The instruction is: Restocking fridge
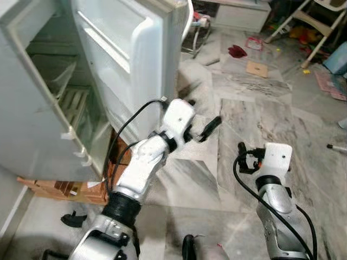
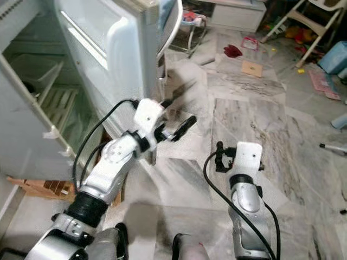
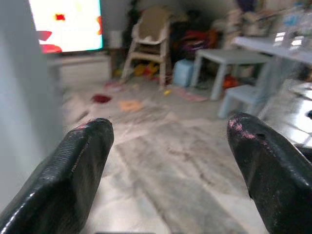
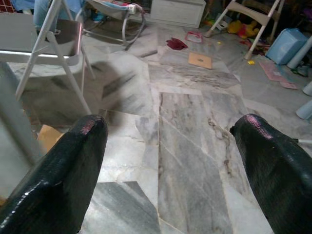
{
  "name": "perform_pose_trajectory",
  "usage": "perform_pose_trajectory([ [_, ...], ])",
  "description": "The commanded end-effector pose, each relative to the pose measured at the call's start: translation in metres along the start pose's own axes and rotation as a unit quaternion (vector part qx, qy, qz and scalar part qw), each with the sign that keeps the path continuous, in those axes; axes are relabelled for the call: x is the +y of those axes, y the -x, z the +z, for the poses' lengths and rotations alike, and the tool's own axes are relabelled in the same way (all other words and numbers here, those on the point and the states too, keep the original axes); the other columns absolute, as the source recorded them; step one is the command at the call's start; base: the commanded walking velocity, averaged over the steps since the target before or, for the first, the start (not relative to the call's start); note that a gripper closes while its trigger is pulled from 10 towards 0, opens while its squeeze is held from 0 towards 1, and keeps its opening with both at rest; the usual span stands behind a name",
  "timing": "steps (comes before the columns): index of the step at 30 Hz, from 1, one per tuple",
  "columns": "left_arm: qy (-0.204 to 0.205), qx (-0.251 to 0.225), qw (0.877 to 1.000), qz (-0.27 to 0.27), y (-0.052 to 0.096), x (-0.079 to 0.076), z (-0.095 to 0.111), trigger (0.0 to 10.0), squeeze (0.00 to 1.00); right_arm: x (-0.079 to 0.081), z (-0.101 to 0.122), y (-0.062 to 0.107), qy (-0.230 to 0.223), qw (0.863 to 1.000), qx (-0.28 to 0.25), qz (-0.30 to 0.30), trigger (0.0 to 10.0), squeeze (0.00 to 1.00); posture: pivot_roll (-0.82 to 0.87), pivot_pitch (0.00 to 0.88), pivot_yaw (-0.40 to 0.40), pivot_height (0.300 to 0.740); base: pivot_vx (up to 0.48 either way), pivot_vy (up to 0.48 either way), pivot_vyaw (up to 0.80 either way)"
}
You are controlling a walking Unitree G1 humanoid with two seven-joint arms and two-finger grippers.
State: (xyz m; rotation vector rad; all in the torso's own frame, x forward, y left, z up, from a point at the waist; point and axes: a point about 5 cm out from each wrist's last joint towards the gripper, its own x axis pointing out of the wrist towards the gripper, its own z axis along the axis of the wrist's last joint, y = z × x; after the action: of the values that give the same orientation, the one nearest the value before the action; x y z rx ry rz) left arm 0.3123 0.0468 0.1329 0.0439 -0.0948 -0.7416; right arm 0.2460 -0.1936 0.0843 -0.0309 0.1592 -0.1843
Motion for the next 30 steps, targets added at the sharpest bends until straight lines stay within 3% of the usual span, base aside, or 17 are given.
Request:
perform_pose_trajectory([
  [1,0.012,-0.003,1.0,0.012,0.003,0.005,0.0,10.0,0.0,0.0,0.003,0.001,0.002,1.0,-0.006,0.0,10.0,0.0,0.0,0.077,-0.079,0.74,0.0,-0.42,-0.48],
  [9,0.009,0.015,0.998,0.065,0.028,0.027,-0.012,10.0,0.0,0.008,0.008,-0.006,0.002,1.0,-0.016,0.019,10.0,0.0,0.0,0.072,-0.086,0.74,0.323,-0.347,-0.45],
  [21,0.0,0.027,0.998,0.053,0.027,0.019,-0.018,10.0,0.0,0.01,0.009,-0.008,0.004,1.0,-0.02,0.022,10.0,0.0,0.0,0.062,-0.085,0.74,0.398,-0.214,0.0],
  [30,0.001,0.045,0.992,0.121,0.031,0.038,-0.024,10.0,0.0,0.012,0.008,-0.009,0.002,0.999,-0.021,0.024,10.0,0.0,0.0,0.056,-0.08,0.74,0.48,0.0,0.0],
])
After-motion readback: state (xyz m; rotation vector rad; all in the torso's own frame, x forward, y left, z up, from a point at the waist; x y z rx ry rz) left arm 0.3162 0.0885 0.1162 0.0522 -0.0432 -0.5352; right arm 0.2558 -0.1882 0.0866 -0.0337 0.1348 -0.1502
